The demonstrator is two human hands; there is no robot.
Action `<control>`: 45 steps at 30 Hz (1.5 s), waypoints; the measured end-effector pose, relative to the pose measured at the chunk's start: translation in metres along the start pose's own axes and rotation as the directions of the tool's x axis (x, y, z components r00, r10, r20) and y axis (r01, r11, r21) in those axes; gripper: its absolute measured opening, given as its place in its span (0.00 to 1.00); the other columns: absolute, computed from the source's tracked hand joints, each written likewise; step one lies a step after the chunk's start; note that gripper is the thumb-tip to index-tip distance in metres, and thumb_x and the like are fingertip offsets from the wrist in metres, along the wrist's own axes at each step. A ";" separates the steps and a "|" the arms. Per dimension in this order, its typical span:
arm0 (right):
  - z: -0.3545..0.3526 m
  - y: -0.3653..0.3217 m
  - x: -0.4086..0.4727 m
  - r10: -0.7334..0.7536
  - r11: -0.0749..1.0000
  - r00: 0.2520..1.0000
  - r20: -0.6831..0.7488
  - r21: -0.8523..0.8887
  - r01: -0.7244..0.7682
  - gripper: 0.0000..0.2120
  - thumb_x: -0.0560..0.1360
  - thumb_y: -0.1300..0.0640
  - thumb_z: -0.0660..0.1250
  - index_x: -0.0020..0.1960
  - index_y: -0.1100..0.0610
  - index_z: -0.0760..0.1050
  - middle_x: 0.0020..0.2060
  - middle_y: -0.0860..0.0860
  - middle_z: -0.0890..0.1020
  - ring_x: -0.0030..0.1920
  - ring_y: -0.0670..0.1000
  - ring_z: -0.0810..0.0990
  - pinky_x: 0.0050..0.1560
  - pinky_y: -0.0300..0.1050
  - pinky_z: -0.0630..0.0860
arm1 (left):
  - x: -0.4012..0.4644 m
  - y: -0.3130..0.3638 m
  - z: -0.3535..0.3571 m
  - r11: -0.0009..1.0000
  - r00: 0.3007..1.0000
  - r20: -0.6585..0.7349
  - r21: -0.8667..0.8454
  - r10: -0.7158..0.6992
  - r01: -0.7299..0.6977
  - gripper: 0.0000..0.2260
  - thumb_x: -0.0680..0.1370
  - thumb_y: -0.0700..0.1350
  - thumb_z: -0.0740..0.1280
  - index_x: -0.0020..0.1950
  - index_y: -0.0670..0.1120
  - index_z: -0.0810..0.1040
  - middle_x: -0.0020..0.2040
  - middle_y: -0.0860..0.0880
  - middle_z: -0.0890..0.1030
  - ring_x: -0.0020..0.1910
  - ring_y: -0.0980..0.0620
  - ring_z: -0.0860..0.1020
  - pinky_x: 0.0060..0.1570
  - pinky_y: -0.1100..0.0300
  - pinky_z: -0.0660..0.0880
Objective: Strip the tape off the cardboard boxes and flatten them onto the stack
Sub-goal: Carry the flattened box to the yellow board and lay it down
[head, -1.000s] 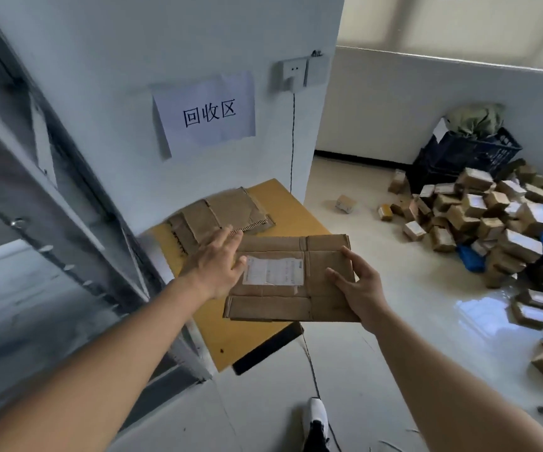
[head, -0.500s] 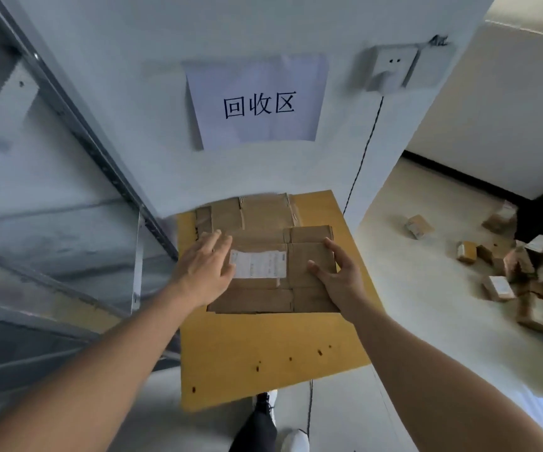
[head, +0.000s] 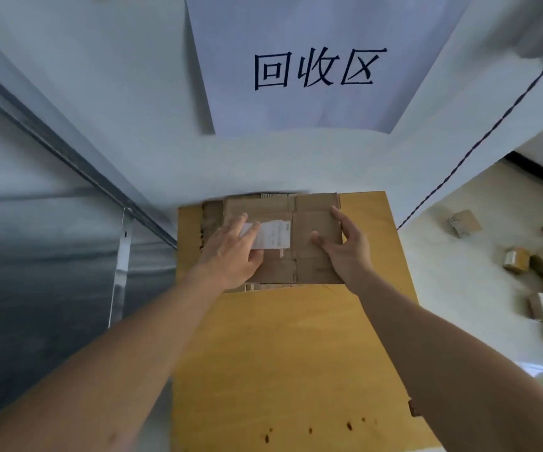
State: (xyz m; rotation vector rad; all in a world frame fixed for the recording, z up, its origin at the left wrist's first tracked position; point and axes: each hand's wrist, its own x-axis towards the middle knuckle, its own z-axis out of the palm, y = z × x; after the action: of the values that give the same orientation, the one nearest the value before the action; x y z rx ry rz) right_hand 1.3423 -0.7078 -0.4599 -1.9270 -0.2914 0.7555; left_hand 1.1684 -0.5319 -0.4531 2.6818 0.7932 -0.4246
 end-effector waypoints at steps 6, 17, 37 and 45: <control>0.011 0.023 0.043 -0.055 0.977 0.998 0.039 -0.202 0.062 0.35 0.73 0.47 0.78 0.77 0.40 0.69 0.67 0.41 0.76 0.62 0.41 0.77 0.62 0.39 0.77 | 0.035 -0.011 0.027 1.000 0.994 0.111 0.019 -0.002 0.000 0.36 0.83 0.64 0.59 0.85 0.54 0.47 0.85 0.46 0.40 0.84 0.41 0.44 0.80 0.41 0.51; 0.044 0.008 0.059 -0.165 0.367 0.905 0.392 -0.827 0.426 0.38 0.78 0.54 0.73 0.81 0.42 0.58 0.84 0.55 0.48 0.81 0.63 0.56 0.72 0.65 0.71 | 0.058 0.003 0.035 0.990 0.987 0.112 -0.060 -0.117 0.124 0.42 0.76 0.59 0.71 0.84 0.59 0.51 0.84 0.46 0.39 0.83 0.37 0.44 0.72 0.44 0.41; 0.041 -0.002 0.059 0.092 0.398 0.878 0.469 -0.826 0.400 0.61 0.68 0.43 0.80 0.83 0.38 0.37 0.83 0.54 0.37 0.82 0.59 0.40 0.80 0.64 0.51 | 0.053 0.007 0.025 0.987 0.961 0.228 0.001 -0.154 0.158 0.53 0.72 0.53 0.78 0.82 0.66 0.41 0.82 0.47 0.33 0.82 0.37 0.41 0.78 0.35 0.50; 0.061 -0.007 0.070 0.138 0.336 0.903 0.408 -0.876 0.345 0.48 0.75 0.48 0.76 0.84 0.45 0.48 0.84 0.54 0.42 0.83 0.60 0.46 0.78 0.64 0.61 | 0.071 0.038 0.014 0.976 0.936 0.277 0.029 -0.215 0.216 0.45 0.78 0.42 0.71 0.84 0.61 0.45 0.83 0.38 0.37 0.80 0.25 0.44 0.72 0.40 0.69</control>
State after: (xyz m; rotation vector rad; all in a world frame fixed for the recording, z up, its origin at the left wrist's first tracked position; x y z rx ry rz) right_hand 1.3596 -0.6256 -0.4986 -2.7648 -1.4171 1.0269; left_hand 1.2441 -0.5342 -0.4830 2.4632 1.0004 -0.8332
